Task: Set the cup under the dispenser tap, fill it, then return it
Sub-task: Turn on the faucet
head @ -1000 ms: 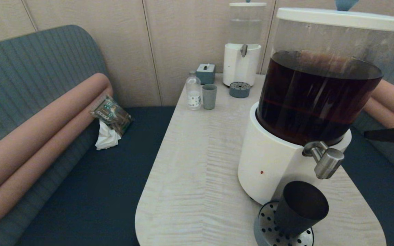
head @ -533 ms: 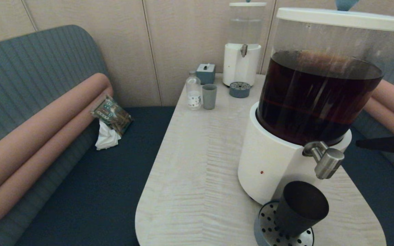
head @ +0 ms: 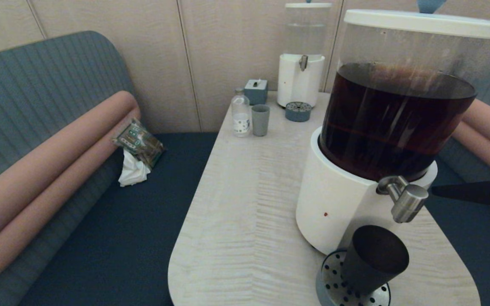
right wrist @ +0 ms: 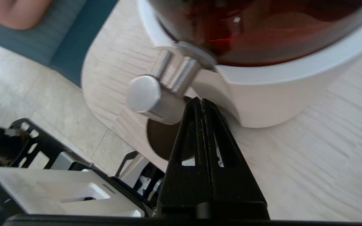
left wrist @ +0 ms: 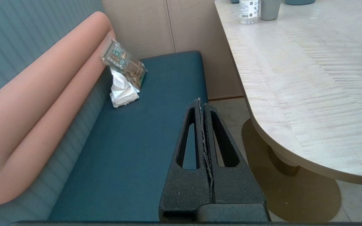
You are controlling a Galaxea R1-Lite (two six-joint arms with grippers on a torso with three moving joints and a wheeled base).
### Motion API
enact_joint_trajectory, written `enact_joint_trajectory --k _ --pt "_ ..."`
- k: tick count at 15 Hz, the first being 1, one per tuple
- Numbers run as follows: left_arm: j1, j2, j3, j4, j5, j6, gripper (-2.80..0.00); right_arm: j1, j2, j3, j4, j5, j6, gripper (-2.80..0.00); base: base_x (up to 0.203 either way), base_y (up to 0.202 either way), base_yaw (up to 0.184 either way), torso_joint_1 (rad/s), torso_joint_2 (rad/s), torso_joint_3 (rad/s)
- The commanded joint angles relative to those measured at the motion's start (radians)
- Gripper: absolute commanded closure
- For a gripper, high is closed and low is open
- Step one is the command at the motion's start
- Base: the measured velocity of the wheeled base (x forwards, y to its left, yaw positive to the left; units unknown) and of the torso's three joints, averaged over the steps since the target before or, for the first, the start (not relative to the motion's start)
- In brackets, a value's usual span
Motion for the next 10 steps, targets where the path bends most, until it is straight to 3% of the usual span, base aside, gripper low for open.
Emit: enact_joint_trajectory --k 1,10 --pt "0.0 0.0 0.04 -0.001 -0.001 0.001 0.0 0.006 -0.003 -0.004 0.001 0.008 0.0 0.0 0.0 0.0 0.0 0.0 0.0 0.0" --pt "0.0 0.002 0.04 -0.001 -0.001 0.001 0.0 0.033 0.03 -0.001 -0.009 0.007 -0.028 0.0 0.0 0.0 0.0 0.0 0.0 0.0"
